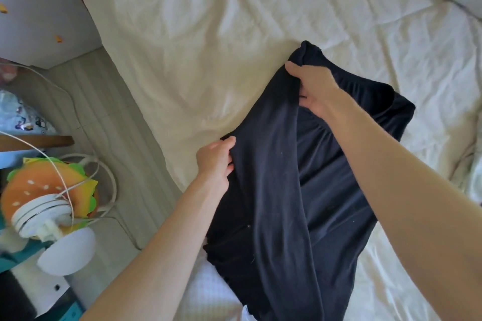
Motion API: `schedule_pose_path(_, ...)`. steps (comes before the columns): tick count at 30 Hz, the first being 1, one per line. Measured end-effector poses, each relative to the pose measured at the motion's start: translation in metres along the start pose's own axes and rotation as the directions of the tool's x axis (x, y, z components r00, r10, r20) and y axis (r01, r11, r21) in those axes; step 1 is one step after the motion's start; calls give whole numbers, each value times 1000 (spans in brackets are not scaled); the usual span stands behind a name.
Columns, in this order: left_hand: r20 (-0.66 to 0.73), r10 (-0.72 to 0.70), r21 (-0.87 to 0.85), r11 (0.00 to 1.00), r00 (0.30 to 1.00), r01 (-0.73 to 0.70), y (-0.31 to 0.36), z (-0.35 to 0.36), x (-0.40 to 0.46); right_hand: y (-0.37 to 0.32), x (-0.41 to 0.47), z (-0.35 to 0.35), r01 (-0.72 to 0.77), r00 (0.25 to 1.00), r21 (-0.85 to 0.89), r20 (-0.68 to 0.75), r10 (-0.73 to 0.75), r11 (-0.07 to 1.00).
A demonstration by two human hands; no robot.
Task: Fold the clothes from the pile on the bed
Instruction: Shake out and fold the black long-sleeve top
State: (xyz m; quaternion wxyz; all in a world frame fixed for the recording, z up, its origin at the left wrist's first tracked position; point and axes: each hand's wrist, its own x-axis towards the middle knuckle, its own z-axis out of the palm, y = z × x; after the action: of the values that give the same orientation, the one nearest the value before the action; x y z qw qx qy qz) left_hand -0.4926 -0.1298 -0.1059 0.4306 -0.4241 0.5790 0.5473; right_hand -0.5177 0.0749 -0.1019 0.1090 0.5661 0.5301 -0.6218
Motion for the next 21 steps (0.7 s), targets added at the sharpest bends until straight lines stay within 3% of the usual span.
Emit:
schedule_pose_path(3,-56,64,43,997,996,-62,4,-8,2,20,-10,-12,-13,996,-71,87,19,997)
schedule_pose_path(5,-66,87,71,994,994,-83,6,-10,4,28,-12,-19,-11,997,-150,68,21,989)
schedule_pose_path(10,-27,103,34,994,994,-103,18,-2,9,4,0,-16,83,996,-9,30,-83,997)
schedule_pose_path(14,1,118,-21,993,993,-118,14,-2,8,-14,12,4,162,985,-68,-45,-165,984)
schedule_pose_path(18,54,170,149,973,984,-177,-10,-13,3,18,-4,-6,240,962,-242,-71,-264,940)
schedule_pose_path(21,69,192,344,916,979,-205,-36,-22,-2,71,-33,-27,188,968,-267,-110,-224,945)
